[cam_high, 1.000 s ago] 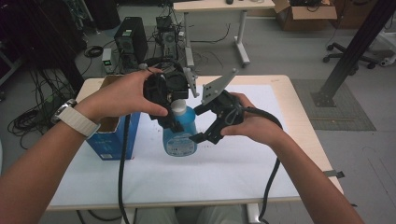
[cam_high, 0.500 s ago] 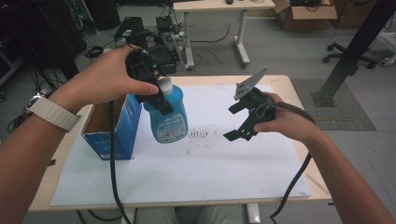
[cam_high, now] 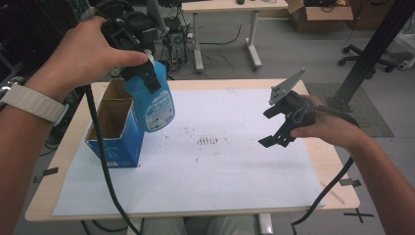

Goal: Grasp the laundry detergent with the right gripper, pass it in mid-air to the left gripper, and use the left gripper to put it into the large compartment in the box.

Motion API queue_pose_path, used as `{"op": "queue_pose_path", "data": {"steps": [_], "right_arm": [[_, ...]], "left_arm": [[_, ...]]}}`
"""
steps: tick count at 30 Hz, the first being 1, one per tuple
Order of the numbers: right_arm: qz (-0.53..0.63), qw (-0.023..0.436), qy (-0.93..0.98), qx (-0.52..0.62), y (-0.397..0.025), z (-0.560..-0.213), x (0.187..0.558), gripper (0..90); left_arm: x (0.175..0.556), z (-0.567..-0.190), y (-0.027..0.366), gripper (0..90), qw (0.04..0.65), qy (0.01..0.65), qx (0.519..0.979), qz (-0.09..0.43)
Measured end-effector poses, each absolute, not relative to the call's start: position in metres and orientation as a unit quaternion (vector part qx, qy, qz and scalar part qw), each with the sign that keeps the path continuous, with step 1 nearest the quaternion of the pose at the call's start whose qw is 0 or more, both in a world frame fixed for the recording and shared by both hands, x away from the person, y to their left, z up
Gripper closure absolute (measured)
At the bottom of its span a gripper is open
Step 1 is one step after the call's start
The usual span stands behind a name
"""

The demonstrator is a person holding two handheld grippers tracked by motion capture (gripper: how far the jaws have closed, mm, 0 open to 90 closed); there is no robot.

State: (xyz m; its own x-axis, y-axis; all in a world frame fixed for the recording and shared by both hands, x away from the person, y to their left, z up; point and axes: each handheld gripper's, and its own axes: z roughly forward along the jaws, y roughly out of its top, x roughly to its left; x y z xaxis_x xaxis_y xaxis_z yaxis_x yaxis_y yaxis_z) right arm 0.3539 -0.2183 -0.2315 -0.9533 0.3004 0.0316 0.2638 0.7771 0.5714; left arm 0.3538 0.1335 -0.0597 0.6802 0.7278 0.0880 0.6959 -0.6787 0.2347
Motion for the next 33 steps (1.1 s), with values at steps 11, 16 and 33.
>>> {"op": "queue_pose_path", "data": {"steps": [11, 16, 33], "right_arm": [[0.265, 0.040, 0.949, 0.166, -0.231, -0.231, 0.358, 3.3], [0.259, 0.035, 0.951, 0.163, -0.236, -0.234, 0.360, 3.5], [0.258, 0.030, 0.951, 0.170, -0.247, -0.251, 0.354, 3.7]], "left_arm": [[0.364, -0.047, 0.171, 37.8, 0.094, 0.499, 0.855, 0.105], [0.366, -0.046, 0.182, 37.8, 0.086, 0.534, 0.833, 0.119], [0.379, -0.067, 0.215, 37.9, 0.076, 0.617, 0.772, 0.132]]}}
